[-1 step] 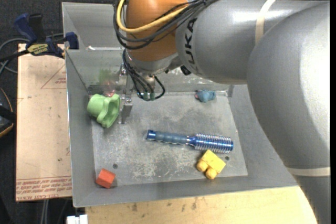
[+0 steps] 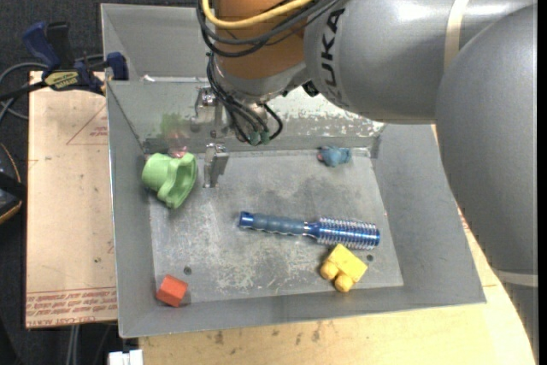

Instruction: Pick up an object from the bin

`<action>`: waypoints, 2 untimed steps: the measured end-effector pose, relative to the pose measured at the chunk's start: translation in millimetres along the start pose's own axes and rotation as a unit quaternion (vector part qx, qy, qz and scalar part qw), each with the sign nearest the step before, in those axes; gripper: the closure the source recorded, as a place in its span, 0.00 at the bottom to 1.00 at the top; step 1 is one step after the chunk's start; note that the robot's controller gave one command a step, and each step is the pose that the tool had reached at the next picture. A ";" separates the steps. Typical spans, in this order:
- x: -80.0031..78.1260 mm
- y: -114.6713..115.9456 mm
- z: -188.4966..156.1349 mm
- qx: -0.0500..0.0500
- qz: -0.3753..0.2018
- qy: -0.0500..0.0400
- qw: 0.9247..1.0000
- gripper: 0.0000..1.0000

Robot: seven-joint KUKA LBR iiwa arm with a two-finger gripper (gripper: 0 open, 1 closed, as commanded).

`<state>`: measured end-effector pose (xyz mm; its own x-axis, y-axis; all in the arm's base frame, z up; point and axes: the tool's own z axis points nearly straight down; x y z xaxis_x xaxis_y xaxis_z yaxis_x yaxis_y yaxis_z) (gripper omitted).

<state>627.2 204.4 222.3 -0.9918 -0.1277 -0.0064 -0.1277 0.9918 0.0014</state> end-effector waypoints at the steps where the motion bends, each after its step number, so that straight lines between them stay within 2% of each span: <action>1: -24.7 39.1 128.9 0.000 -0.105 -0.002 0.994 0.00; 2: -24.6 38.2 130.6 0.001 -0.104 -0.001 0.995 1.00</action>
Offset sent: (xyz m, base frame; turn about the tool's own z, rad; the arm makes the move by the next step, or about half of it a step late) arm 0.0192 0.0484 -0.1523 -0.2236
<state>647.5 245.7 92.0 -0.9439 -0.3302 -0.0087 -0.3302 0.9439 -0.0019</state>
